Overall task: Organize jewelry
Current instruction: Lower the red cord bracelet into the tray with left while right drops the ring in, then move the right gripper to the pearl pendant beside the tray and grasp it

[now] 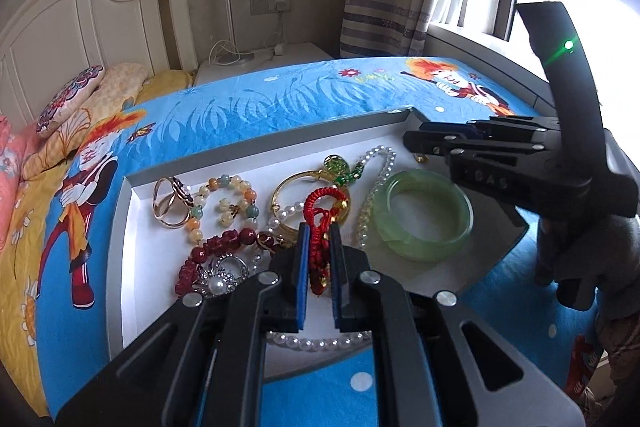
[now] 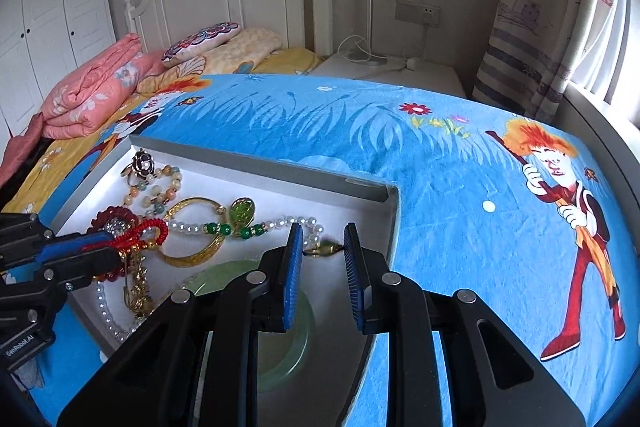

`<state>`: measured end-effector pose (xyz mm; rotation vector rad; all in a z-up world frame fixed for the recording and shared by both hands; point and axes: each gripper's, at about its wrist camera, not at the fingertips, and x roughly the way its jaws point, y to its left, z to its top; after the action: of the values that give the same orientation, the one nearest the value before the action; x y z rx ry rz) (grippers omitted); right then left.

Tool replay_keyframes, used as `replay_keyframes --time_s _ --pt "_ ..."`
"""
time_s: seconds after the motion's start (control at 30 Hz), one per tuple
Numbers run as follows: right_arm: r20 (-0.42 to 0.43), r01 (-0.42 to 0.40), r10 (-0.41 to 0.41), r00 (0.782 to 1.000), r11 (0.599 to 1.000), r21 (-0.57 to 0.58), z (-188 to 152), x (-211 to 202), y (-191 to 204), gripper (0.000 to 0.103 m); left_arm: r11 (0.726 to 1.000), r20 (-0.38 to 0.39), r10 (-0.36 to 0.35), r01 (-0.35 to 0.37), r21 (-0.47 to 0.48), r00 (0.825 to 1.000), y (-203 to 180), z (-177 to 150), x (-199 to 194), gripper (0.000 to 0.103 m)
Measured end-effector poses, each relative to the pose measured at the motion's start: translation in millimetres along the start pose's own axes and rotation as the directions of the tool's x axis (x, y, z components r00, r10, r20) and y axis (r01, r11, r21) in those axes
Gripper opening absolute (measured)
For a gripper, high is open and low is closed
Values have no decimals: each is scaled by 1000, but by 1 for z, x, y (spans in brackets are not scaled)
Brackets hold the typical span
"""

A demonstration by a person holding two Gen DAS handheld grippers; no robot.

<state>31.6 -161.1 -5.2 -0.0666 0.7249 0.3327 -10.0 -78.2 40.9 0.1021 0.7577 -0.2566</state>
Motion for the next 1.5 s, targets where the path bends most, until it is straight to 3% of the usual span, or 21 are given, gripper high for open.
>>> replay_keyframes --time_s 0.03,0.07,0.1,0.17,0.4,0.57,0.73,0.83,1.0,1.1,1.23,1.5 --pt "-1 -8 8 1000 1000 15 0 0 -2 24 1000 0 5 -5 -7 1000 2 -1 1 13" --pt "2 -20 20 1000 999 35 -1 -2 -5 26 1000 -5 10 -10 -16 1000 4 -3 2 26" --pt "11 -34 33 999 998 55 -1 -6 -8 33 1000 -4 10 -10 -28 1000 8 -4 0 46" --pt "42 -58 55 998 995 78 -3 -15 -12 44 999 29 23 -21 -50 999 14 -7 -7 66" --pt "154 -116 95 984 984 138 -15 -60 -25 47 994 75 55 -47 -103 996 29 -19 -34 76" --pt "189 -135 103 977 976 169 -32 -83 -36 47 989 88 75 -62 -134 993 32 -35 -54 85" --pt "187 -125 87 978 971 202 -53 -95 -48 48 991 84 81 -71 -111 993 23 -49 -70 89" --pt "185 -97 56 981 970 222 -68 -102 -56 58 993 84 68 -59 -97 994 14 -55 -77 92" --pt "189 -95 41 981 955 282 -88 -115 -70 63 998 59 19 -15 -58 998 -11 -71 -79 94" --pt "181 -60 11 983 962 267 -94 -121 -70 75 999 40 -12 13 -37 999 -25 -78 -75 94" --pt "173 -52 9 985 968 245 -102 -125 -68 79 999 10 -35 35 -23 999 -40 -85 -64 94" --pt "127 -62 35 991 974 218 -102 -114 -64 84 996 -78 78 -74 54 994 -56 -91 -42 95"
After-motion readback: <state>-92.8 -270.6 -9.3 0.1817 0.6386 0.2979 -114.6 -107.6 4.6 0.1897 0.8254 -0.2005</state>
